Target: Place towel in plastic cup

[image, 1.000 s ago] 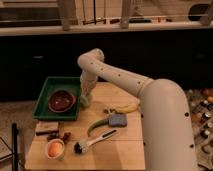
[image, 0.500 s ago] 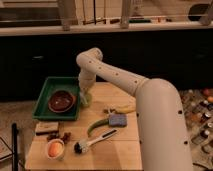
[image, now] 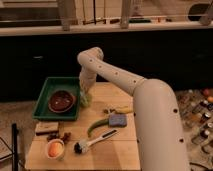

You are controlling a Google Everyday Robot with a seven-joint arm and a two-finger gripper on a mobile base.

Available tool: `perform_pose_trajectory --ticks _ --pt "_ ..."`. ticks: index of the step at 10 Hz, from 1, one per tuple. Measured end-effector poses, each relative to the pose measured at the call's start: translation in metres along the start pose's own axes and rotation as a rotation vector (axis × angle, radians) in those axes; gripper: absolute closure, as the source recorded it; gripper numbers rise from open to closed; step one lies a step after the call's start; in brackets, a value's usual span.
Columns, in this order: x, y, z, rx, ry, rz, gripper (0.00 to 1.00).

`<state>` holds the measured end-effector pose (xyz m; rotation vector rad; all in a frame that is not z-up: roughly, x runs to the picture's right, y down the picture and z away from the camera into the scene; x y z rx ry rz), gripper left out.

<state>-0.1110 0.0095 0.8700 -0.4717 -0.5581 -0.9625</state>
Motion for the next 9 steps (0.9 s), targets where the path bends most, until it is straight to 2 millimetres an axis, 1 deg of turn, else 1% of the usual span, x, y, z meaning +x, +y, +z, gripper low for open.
perform_pose_trajectory --ticks 1,8,9 --pt "0.0002 -0.0007 0.0007 0.000 -0.006 -0.001 0.20" --pt "0.0031 0.0001 0.0010 0.004 -0.024 -0.004 0.20" --pt "0.0045 0.0006 -0.0015 0.012 -0.019 -0.006 0.20"
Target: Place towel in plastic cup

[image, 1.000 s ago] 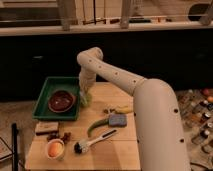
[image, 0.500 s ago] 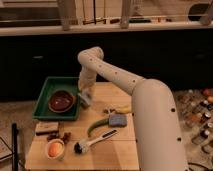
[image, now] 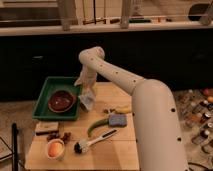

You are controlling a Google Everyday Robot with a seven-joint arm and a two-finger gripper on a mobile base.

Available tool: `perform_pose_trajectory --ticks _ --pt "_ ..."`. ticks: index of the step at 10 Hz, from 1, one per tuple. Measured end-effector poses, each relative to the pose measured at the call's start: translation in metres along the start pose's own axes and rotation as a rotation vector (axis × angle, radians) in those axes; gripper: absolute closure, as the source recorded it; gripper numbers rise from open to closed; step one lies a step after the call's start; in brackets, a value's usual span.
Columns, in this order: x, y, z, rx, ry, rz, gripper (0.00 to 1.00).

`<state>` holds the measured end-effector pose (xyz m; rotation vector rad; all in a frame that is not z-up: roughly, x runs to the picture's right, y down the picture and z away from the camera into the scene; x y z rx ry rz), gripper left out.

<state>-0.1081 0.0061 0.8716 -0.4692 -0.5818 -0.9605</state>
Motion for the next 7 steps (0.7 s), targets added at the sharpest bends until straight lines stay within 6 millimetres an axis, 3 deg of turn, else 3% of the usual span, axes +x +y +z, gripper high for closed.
perform_pose_trajectory --ticks 7 --pt "0.0011 -0.0057 -0.0104 0.006 0.022 -0.012 0.20"
